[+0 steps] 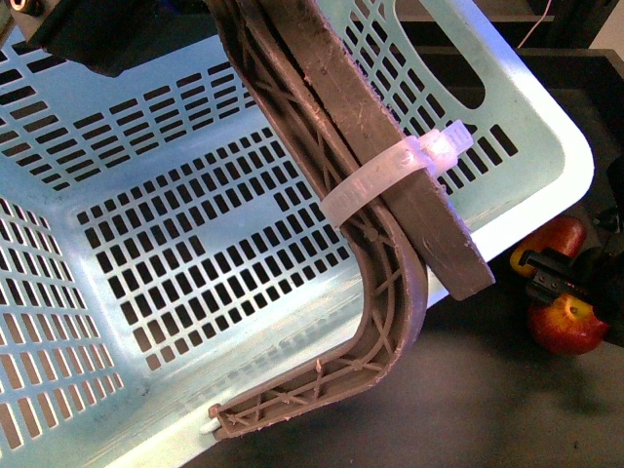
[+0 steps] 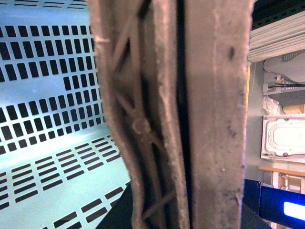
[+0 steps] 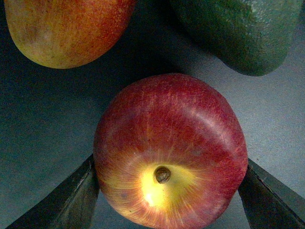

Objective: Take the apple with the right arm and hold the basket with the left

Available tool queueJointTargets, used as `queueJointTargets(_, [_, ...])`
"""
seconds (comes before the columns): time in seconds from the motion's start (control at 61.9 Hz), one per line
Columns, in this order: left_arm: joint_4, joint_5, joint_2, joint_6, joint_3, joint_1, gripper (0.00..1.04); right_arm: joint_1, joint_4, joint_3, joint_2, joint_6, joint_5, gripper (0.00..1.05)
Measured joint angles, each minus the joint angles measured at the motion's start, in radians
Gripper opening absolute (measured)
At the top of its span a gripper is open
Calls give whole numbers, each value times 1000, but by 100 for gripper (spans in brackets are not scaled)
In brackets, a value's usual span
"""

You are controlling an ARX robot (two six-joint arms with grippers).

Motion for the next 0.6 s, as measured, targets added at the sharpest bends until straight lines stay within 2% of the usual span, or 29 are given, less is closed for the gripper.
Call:
queueJointTargets(0.339, [0,0,0,0,0,0,16,2,19,-65,-93,13,20,71])
queueJointTargets(0.598, [0,0,0,0,0,0,16,21,28,-153,-291,4,11,71])
